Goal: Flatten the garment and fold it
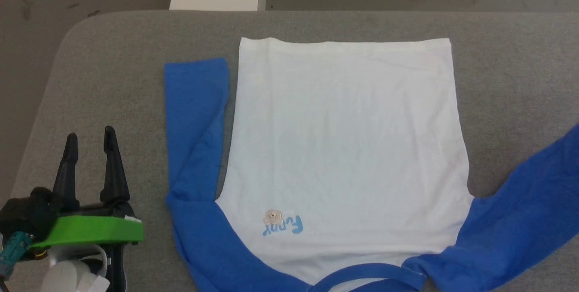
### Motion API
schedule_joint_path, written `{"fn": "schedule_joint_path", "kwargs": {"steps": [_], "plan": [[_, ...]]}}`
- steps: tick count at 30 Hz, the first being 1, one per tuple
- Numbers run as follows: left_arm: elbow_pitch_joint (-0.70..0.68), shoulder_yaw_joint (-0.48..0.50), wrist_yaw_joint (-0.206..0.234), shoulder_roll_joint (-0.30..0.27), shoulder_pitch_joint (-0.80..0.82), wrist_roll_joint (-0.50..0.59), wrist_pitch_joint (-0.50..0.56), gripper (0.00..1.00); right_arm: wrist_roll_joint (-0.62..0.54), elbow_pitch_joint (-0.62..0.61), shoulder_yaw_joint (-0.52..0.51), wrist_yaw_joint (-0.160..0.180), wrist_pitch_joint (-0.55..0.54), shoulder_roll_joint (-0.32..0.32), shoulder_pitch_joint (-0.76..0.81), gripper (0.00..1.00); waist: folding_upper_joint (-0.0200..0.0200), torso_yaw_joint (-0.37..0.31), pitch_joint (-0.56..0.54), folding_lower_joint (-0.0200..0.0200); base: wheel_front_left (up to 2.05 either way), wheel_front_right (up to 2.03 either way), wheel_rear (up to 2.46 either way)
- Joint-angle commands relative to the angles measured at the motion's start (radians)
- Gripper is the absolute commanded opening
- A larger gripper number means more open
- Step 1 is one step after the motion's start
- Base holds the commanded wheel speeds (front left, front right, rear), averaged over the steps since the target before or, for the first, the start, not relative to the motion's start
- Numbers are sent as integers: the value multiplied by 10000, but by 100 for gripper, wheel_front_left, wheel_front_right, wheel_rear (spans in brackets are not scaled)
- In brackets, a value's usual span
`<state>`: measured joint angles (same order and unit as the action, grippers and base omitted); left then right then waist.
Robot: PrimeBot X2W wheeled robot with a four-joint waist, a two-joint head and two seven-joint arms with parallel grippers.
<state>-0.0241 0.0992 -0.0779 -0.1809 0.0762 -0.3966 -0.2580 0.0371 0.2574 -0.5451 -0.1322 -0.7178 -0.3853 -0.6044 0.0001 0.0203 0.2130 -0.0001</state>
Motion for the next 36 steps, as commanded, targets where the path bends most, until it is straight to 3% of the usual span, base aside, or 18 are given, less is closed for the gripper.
{"fn": "schedule_joint_path", "kwargs": {"steps": [1, 9, 18, 26, 29, 30, 36], "plan": [[-26, 68, 45, 109, -215, 60, -37, 100, 602, -338, 937, 15, 170, -140, 314, 0, -1, -80, -488, 1, 0, 0, 0], [52, 30, 48, 245, -409, 89, -38, 100, 2164, -1977, 4417, 15, 133, 54, 996, 0, -1, 131, -914, 1, 0, 0, 0], [185, -83, 48, 310, -561, 87, -37, 100, 2887, -2993, 7944, 15, -96, 1276, 1274, 0, -1, 434, -1171, 1, 0, 0, 0], [340, -178, 2, 362, -541, 25, -37, 100, 3438, -1667, 10241, 15, 441, 2487, 1362, 0, -1, 723, -1032, 1, 0, 0, 0], [405, -231, -33, 397, -485, -9, -37, 100, 3509, -771, 10856, 15, 797, 2847, 1366, 0, -1, 843, -928, 1, 0, 0, 0], [465, -285, -72, 426, -421, -29, -37, 100, 3577, 156, 11367, 15, 1242, 3115, 1384, 0, -1, 966, -810, 1, 0, 0, 0], [602, -351, -132, 429, -340, -54, -37, 100, 3887, 1661, 12347, 15, 1758, 3327, 1346, 0, -1, 1130, -606, 1, 0, 0, 0]]}}
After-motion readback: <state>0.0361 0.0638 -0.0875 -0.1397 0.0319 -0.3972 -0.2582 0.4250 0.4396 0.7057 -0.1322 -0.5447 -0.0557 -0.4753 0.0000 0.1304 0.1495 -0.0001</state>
